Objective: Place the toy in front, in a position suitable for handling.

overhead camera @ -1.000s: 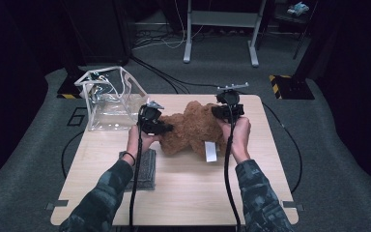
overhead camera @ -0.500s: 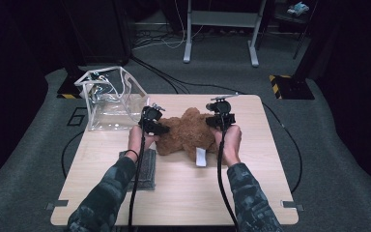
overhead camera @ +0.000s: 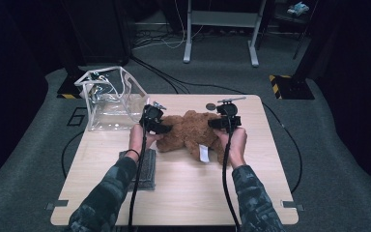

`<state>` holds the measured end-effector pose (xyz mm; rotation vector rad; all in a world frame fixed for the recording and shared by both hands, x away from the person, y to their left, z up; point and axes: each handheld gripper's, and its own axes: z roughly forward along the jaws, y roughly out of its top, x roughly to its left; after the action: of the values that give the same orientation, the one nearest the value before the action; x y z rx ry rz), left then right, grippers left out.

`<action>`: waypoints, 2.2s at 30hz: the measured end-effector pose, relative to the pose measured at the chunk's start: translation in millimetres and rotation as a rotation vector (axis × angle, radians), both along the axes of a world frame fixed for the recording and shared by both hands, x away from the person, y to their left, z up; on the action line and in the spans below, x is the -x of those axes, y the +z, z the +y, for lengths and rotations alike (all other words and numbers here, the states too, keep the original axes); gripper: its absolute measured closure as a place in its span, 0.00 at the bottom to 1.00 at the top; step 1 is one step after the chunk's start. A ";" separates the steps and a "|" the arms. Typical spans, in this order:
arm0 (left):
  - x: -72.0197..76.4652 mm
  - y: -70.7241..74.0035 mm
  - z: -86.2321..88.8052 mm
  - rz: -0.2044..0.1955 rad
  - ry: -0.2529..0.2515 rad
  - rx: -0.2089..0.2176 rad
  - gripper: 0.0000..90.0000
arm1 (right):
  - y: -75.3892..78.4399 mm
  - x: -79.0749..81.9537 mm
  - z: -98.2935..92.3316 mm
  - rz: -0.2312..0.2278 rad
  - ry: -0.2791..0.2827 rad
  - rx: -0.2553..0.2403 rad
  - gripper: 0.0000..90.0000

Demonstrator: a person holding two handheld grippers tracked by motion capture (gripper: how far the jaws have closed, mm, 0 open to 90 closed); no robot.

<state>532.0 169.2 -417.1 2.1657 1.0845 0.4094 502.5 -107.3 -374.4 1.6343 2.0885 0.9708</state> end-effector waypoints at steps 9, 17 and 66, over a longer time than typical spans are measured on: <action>17.1 10.7 23.2 -0.026 0.044 0.035 0.25 | 0.8 29.0 -44.5 -0.071 0.025 -0.033 0.20; 52.1 5.0 55.1 -0.040 0.062 0.056 0.18 | -33.3 60.8 -83.3 -0.073 0.023 -0.056 0.14; 144.8 -103.1 84.4 -0.051 0.258 0.031 0.61 | -155.8 139.8 -146.3 -0.078 -0.121 0.136 0.00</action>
<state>387.2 253.5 -520.2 1.9831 1.3374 0.5571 362.7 -253.6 -530.2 1.6075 1.9353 0.8211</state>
